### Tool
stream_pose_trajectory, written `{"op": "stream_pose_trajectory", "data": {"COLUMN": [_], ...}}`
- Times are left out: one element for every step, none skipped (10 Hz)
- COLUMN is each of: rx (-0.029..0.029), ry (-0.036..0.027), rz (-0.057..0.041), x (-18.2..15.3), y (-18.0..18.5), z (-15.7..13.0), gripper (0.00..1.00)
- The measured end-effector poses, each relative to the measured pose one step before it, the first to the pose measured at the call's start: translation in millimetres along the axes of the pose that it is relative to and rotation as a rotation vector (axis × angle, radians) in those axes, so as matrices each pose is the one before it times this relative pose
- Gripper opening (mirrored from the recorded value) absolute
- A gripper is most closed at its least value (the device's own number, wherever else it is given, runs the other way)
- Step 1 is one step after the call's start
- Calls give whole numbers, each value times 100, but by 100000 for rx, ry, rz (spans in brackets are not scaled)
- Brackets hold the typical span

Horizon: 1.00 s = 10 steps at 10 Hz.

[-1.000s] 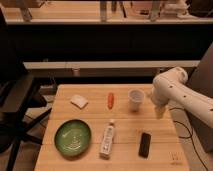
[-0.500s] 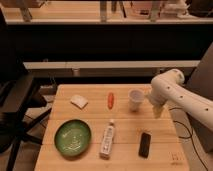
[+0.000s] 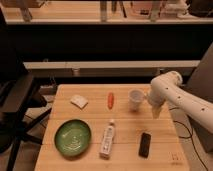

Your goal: Pick up the ceramic cup

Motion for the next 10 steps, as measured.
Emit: {"op": "stream_pose_trajectory", "data": {"rx": [-273,-349,-291,-433,-96,-900,-1109,-745,-496,-185], "ry": [-451,-653,-432,-388,-250,-268,-237,-123,-322,-236], "rz": [-228,-538,-344,-441,-413,-60,83,-65,-379,-308], "x": [-35,-108,13,-23,-137,-1,112,85,12,-50], "y": [-62,-130,-45,1,-56,111,318,132,153,55], "z": [433,612,490,526,99,113,376,172,188,43], "gripper": [80,80,80,80,80,80,80,80,80,80]}}
